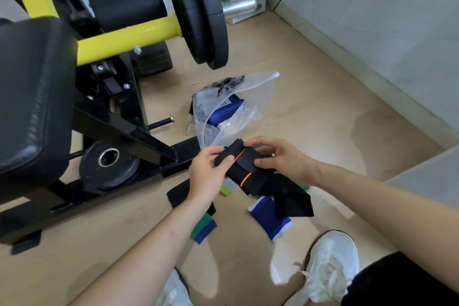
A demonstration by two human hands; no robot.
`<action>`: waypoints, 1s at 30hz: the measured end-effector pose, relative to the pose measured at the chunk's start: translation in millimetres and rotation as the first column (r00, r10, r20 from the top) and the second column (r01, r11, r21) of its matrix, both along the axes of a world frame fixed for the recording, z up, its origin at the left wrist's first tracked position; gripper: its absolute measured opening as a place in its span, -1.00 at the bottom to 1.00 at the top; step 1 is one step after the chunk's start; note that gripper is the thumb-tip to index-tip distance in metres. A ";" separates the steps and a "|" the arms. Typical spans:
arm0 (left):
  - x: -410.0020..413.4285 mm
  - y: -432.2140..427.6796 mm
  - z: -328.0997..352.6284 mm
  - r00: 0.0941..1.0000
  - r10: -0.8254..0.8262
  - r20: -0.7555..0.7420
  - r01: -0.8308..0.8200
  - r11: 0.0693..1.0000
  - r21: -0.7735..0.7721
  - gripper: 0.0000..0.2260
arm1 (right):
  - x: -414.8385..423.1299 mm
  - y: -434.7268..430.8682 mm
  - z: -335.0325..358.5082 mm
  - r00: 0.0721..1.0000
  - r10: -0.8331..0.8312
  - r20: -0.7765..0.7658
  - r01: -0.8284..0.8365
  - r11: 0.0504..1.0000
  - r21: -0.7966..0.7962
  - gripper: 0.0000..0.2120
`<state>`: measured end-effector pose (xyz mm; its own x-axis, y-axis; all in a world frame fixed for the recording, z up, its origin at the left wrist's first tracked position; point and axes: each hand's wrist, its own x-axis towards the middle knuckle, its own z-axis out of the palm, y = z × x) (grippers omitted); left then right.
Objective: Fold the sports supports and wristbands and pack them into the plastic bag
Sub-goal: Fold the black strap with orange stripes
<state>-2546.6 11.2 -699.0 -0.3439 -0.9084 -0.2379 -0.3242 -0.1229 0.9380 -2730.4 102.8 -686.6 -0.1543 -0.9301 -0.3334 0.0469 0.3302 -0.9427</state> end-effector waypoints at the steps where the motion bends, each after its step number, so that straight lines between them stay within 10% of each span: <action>1: 0.2 -6.5 4.5 0.997 0.016 0.077 -0.003 0.987 -0.160 -0.77 | -2.3 -4.9 3.6 1.000 -0.021 -0.023 0.021 1.000 -0.009 -0.59; 5: -5.0 -45.5 23.4 0.953 0.046 0.301 0.173 0.730 -0.661 -0.72 | -11.3 -23.2 11.1 0.994 -0.110 -0.025 0.110 0.994 -0.021 -0.58; 10: -27.3 -108.6 28.3 0.752 -0.065 0.656 0.532 0.647 -0.546 -0.60 | -14.3 -55.3 6.4 0.947 -0.320 0.001 0.320 0.945 -0.064 -0.77; 17: -40.3 -159.9 40.4 0.813 -0.234 0.533 0.535 0.661 -0.527 -0.36 | -9.9 -129.9 -1.2 0.884 -0.437 0.165 0.457 0.883 -0.108 -0.67; 30: -50.7 -185.4 51.5 0.906 -0.210 0.366 0.416 0.595 -0.687 -0.61 | -22.7 -159.5 -56.3 0.881 -0.187 -0.436 0.254 0.962 0.102 -0.36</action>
<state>-2597.3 -174.2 -647.5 -0.6719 -0.6531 0.3493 -0.4141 0.7223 0.5539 -2753.1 -56.7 -742.8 -0.5057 -0.7987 -0.3259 -0.2518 0.4980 -0.8298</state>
